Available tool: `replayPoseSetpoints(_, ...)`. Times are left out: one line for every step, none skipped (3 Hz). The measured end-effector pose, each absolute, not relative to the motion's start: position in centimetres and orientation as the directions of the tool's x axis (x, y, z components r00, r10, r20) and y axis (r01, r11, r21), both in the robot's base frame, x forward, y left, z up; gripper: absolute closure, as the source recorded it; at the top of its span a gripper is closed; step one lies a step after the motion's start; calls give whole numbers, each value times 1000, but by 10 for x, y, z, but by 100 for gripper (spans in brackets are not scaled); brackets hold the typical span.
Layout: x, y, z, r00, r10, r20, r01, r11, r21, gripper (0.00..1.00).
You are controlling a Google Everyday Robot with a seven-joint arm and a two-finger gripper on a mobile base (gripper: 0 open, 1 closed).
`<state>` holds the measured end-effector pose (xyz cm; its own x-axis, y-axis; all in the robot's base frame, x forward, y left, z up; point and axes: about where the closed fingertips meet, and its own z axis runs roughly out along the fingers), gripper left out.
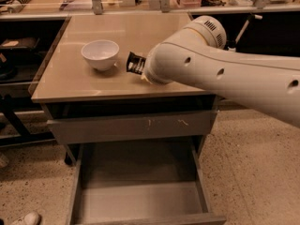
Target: Pick rxbar chocolate from middle drawer and place on counter
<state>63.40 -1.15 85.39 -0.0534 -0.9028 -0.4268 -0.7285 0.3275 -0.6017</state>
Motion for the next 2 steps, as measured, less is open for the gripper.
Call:
replayPoseSetpoints(661,-6,831,-50,-897,-439,-758,320,-568,100)
replayPoseSetpoints(662,-3,828,-46,-899,-436,-766,312,-562,81)
